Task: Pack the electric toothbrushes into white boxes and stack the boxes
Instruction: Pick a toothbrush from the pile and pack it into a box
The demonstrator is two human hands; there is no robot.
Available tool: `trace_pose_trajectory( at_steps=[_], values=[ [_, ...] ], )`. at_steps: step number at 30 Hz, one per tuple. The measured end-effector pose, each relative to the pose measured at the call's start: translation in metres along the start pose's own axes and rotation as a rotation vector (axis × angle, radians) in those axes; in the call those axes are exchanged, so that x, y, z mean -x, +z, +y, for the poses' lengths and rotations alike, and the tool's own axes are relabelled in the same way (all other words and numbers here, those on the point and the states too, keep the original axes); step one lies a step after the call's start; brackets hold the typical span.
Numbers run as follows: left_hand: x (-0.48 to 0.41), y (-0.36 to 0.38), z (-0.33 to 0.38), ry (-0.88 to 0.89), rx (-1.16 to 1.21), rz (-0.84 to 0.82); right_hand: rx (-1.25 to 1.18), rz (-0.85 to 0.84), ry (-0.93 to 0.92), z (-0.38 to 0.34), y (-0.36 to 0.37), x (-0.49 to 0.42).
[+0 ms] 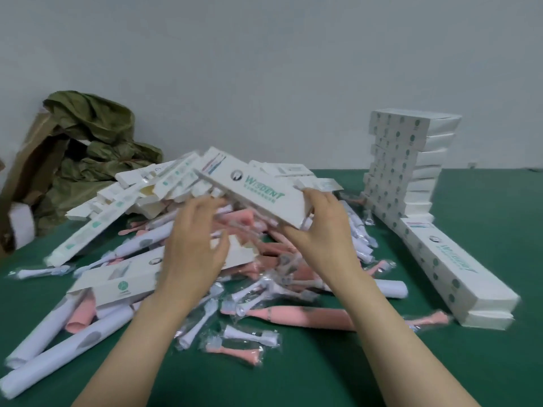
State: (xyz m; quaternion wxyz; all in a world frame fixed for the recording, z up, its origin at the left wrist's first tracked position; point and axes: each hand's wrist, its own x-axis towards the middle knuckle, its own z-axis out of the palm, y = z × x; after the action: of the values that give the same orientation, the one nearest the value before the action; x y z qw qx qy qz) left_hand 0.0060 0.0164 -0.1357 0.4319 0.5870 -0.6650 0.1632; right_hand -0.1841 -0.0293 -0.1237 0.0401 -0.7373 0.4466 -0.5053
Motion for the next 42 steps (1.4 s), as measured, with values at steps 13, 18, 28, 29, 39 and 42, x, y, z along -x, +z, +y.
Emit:
trace_pose_trajectory(
  at_steps=[13, 18, 28, 29, 39, 42],
  values=[
    [0.017, 0.027, 0.013, -0.058, 0.006, -0.268, 0.386, 0.444, 0.51, 0.086, -0.16, 0.1],
    [0.022, 0.026, 0.008, -0.066, 0.008, -0.257, 0.379, 0.359, 0.588, 0.1, -0.161, 0.101],
    [0.027, 0.026, 0.011, -0.041, -0.001, -0.27, 0.445, 0.305, 0.621, 0.09, -0.163, 0.106],
    [0.029, 0.026, 0.012, -0.034, -0.002, -0.28, 0.487, 0.347, 0.564, 0.086, -0.165, 0.107],
    [0.022, -0.003, -0.023, -0.131, -0.266, -0.384, 0.13, -0.2, 0.17, 0.008, -0.044, 0.06],
    [0.021, -0.011, -0.028, -0.139, -0.17, -0.359, -0.011, -0.398, 0.207, -0.01, -0.006, 0.043]
  ],
)
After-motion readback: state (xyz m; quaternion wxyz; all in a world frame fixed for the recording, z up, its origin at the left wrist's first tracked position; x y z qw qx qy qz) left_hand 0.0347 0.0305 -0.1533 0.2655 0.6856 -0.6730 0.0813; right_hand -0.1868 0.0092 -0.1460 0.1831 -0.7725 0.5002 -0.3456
